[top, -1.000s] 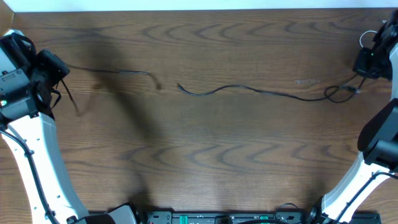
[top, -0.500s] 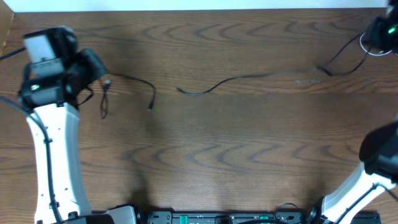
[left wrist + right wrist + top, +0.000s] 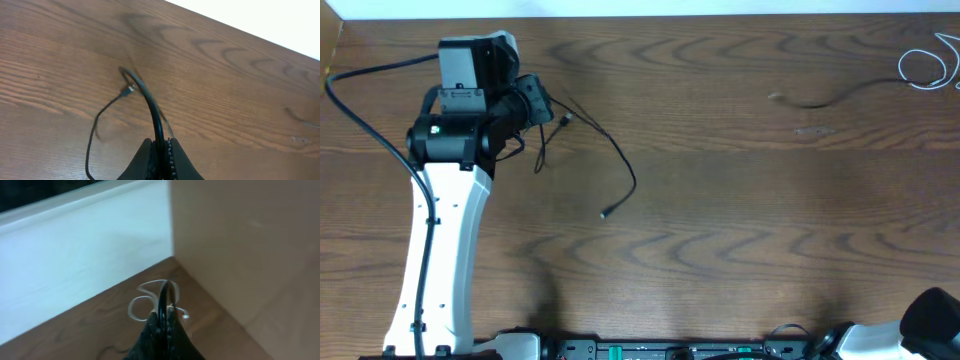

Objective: Untangle cables

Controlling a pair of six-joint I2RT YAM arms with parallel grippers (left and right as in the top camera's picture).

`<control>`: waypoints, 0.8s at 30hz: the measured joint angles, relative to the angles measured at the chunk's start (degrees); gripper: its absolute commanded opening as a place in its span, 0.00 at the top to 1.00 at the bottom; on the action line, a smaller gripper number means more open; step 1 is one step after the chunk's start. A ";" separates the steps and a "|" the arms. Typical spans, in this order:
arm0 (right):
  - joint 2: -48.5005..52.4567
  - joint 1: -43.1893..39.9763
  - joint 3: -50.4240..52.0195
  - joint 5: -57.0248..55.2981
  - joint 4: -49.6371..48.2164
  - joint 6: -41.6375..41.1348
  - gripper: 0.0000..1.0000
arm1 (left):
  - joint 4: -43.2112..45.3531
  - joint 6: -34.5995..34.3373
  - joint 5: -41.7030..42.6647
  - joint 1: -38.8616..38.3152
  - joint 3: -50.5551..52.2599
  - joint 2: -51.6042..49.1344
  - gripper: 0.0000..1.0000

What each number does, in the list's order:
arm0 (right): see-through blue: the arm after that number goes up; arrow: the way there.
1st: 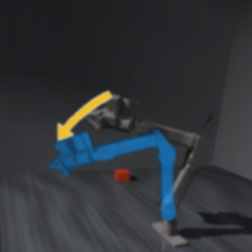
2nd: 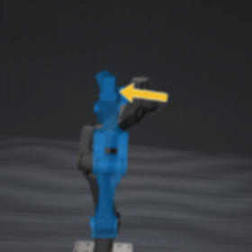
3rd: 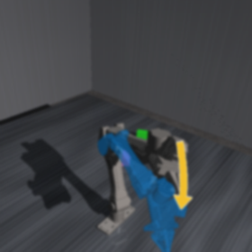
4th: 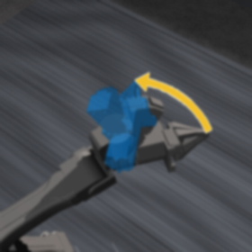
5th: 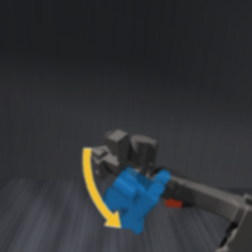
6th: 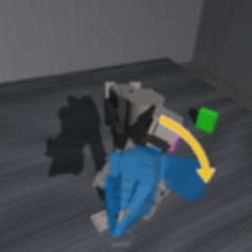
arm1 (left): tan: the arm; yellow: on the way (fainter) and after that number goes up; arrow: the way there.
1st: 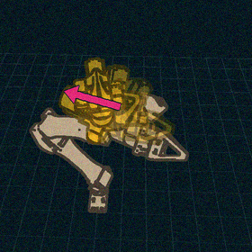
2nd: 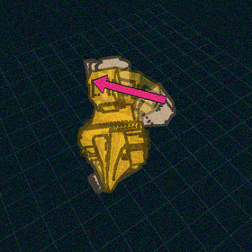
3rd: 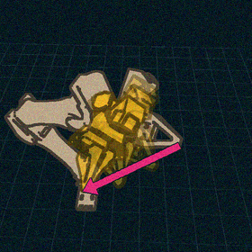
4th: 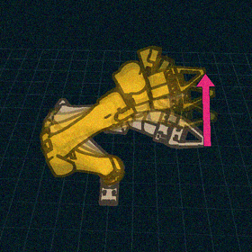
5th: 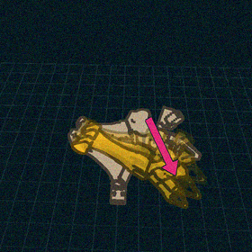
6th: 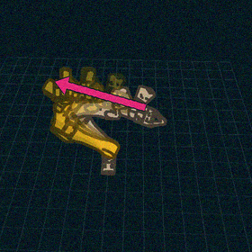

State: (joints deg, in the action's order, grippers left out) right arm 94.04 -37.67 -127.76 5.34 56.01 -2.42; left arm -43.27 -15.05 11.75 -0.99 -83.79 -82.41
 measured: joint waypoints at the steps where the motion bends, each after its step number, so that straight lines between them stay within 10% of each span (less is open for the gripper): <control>1: -0.02 -1.33 0.00 0.44 0.00 -0.15 0.99 | 0.00 0.00 0.00 -0.04 0.00 -0.31 0.93; 24: 0.44 -19.41 0.04 5.66 -12.20 -1.55 0.99 | 6.71 -2.97 3.15 -6.88 0.00 -6.01 0.92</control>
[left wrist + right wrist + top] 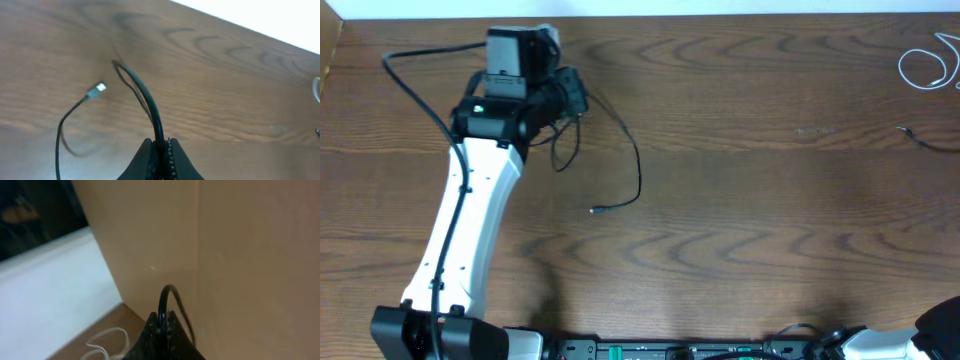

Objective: Untangle cables

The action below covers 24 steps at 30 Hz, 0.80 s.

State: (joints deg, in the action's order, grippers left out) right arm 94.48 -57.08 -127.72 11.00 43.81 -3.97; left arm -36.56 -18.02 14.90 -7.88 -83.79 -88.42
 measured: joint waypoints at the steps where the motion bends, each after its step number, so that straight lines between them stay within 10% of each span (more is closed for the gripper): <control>1: 0.13 0.35 -0.02 -1.05 1.03 0.70 0.99 | 0.44 0.00 0.04 -0.70 0.00 0.00 0.92; 24: 24.39 8.68 -0.04 -11.91 12.55 7.76 0.99 | 1.90 -0.02 0.22 -4.24 0.00 0.00 0.92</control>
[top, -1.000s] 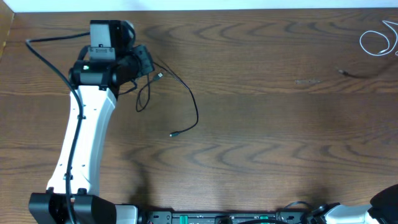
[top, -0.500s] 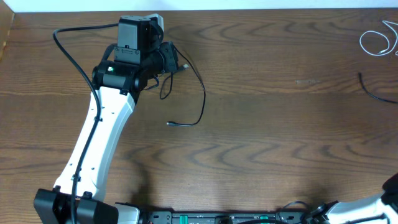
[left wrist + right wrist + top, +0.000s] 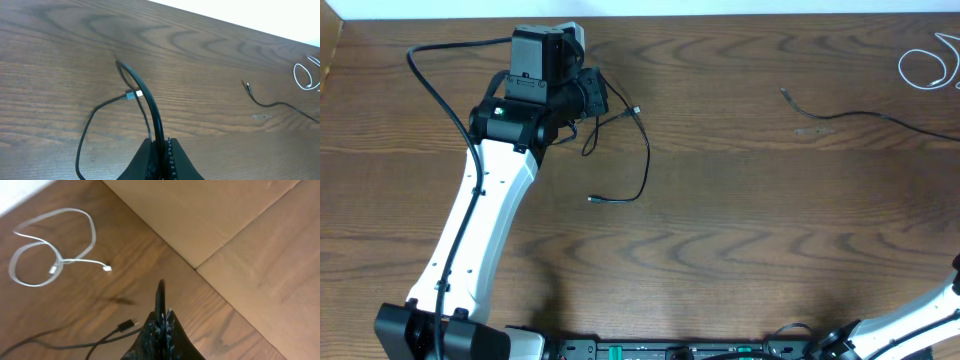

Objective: Untangle cables

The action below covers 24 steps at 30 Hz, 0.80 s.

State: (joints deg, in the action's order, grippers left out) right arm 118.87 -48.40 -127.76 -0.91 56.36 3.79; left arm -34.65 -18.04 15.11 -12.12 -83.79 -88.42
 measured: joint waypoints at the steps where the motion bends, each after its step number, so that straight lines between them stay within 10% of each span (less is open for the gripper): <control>1: 0.66 0.00 0.00 -0.59 0.02 0.07 0.99 | 0.00 0.02 0.00 0.00 0.00 0.00 0.92; 3: 1.90 0.00 0.00 -1.92 -0.02 0.20 0.99 | 0.00 0.00 0.02 0.00 0.00 0.00 0.93; 7: 4.61 0.00 0.00 -3.69 -0.92 -0.87 0.26 | 0.00 0.02 0.02 0.00 0.00 0.00 0.92; 10: 5.84 0.00 0.00 -2.03 -1.31 -2.08 0.01 | 0.00 0.00 0.00 0.00 0.00 0.00 0.92; 24: 5.95 10.32 0.00 14.12 1.73 -2.82 0.01 | -0.04 -0.17 0.00 0.00 0.00 0.00 0.92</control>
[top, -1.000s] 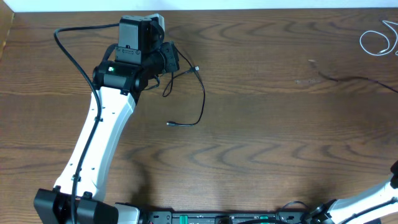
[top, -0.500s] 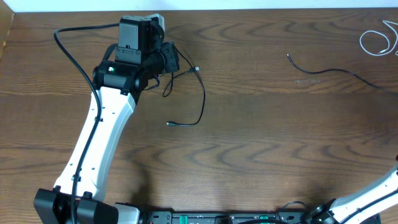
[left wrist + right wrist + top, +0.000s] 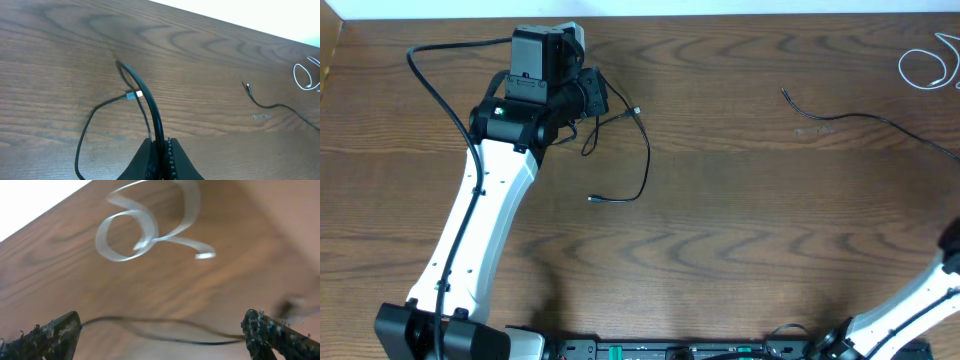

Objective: Untangle cables

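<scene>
My left gripper point(image 3: 161, 146) is shut on a black cable point(image 3: 148, 102) and holds it above the table's far left part. In the overhead view that black cable point(image 3: 645, 150) loops down from the left gripper point(image 3: 592, 96) to a free plug on the wood. A second black cable point(image 3: 860, 117) lies stretched over the right side of the table. My right gripper point(image 3: 161, 336) is wide open just above this second black cable point(image 3: 175, 329), which runs between its fingers point(image 3: 55, 334), untouched.
A coiled white cable point(image 3: 928, 66) lies at the far right corner, and the white cable point(image 3: 145, 222) also shows just beyond the right gripper. The wooden table point(image 3: 740, 250) ends close to the right arm point(image 3: 950, 245). A cardboard wall borders the right side.
My right gripper was shut on the second black cable; now it is wide open and that cable lies on the table. The left gripper and its cable have not moved.
My left gripper held one black cable at the far left, my right held the other near the white coil. The left arm then stood further right, the right higher by the cardboard wall. The second cable later lay stretched out, and now it is let go.
</scene>
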Controlling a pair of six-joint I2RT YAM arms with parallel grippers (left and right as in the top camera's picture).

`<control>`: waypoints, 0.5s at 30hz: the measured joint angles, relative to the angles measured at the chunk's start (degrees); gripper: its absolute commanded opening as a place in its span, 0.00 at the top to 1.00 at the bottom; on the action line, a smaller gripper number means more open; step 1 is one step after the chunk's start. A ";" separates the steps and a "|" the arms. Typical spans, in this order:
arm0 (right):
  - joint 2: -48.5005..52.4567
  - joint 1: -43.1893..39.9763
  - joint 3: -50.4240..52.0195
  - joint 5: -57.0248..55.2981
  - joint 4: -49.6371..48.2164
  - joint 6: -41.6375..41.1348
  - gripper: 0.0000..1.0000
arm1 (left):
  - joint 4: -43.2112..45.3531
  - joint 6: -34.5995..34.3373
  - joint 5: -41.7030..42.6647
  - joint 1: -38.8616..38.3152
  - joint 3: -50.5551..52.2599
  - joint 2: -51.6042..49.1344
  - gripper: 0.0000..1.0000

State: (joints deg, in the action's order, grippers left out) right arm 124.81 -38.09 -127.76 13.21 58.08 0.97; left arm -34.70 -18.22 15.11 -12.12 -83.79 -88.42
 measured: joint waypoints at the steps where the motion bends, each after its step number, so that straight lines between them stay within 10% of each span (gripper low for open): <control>1: 0.00 1.60 0.00 0.61 0.70 0.09 0.01 | -0.15 0.02 0.02 0.00 0.00 0.00 0.92; 8: 0.02 11.91 1.03 2.91 4.28 0.28 0.06 | -1.29 0.00 0.00 0.00 0.00 0.00 0.93; 11: 0.02 15.17 3.56 3.04 4.37 2.43 0.32 | -1.33 0.02 0.00 0.00 0.00 0.00 0.92; 15: 0.02 18.73 8.98 3.13 3.80 7.78 0.25 | -1.33 0.04 0.00 0.00 0.00 0.00 0.92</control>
State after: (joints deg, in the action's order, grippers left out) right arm 124.84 -19.35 -118.78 16.34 61.89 8.75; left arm -36.03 -18.17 15.11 -12.12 -83.79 -88.42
